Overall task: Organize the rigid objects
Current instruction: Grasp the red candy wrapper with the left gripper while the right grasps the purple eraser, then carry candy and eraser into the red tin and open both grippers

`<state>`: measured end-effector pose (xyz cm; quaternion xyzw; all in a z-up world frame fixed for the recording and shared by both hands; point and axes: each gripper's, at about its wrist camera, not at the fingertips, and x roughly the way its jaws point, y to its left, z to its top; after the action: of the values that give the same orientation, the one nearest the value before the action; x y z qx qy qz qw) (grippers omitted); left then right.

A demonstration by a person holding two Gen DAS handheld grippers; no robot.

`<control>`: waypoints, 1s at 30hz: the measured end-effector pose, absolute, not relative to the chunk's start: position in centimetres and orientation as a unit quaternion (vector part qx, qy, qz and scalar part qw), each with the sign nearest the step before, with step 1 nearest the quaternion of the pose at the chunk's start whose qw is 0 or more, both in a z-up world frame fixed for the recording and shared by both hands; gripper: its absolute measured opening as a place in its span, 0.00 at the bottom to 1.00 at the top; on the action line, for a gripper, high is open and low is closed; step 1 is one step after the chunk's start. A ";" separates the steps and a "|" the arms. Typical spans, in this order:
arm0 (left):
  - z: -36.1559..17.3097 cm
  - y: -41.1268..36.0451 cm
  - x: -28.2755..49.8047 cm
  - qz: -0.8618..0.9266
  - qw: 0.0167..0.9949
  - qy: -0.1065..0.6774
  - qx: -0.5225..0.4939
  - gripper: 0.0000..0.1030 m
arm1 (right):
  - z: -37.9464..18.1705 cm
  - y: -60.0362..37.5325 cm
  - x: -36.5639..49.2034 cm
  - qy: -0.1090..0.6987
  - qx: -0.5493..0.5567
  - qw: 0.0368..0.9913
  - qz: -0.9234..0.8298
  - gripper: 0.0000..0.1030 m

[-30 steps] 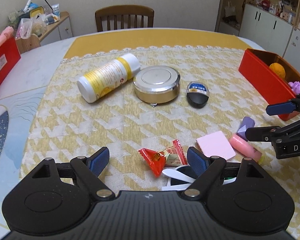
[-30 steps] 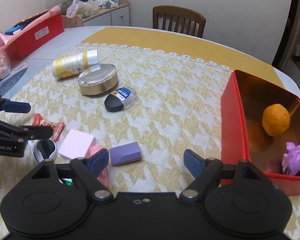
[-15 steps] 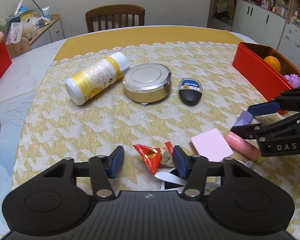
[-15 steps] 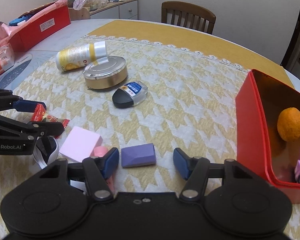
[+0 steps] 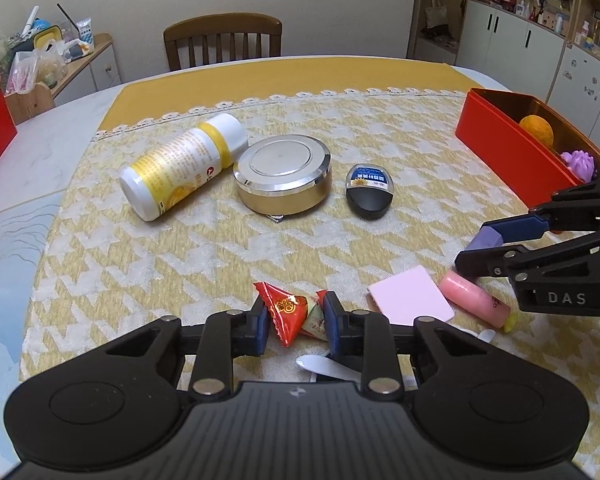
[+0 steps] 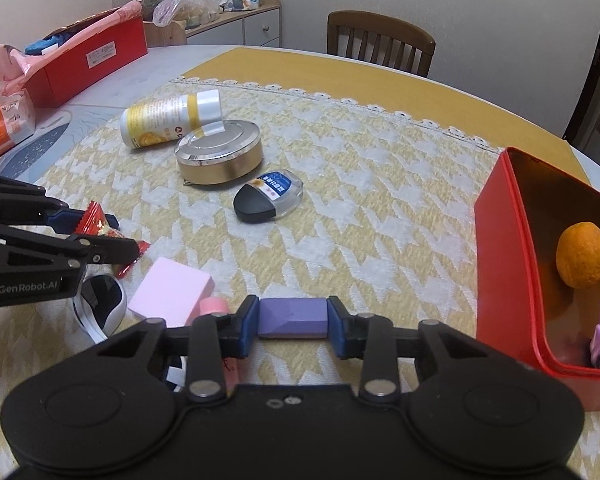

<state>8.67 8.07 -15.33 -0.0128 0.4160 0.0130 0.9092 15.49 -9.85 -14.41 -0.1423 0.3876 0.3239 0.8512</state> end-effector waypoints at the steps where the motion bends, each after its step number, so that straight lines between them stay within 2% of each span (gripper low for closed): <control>1: -15.2 8.1 8.6 0.014 0.910 0.415 -0.014 0.26 | -14.2 -10.0 15.4 0.386 -0.140 0.852 0.323 0.34; 13: -11.6 8.2 7.8 0.012 0.917 0.396 -0.045 0.26 | -10.5 -13.0 14.9 0.375 -0.097 0.865 0.320 0.34; 23: -7.2 4.5 7.8 -0.023 0.933 0.357 -0.031 0.26 | -6.5 -16.6 14.6 0.350 -0.060 0.880 0.316 0.34; 30: -5.3 1.1 9.6 -0.054 0.939 0.339 -0.032 0.26 | -5.8 -20.0 15.4 0.339 -0.050 0.893 0.292 0.34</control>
<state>9.57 1.12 -5.28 -0.0319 0.3389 -0.0540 0.9387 15.40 -20.03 -5.75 -0.0499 0.3394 0.2925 0.8926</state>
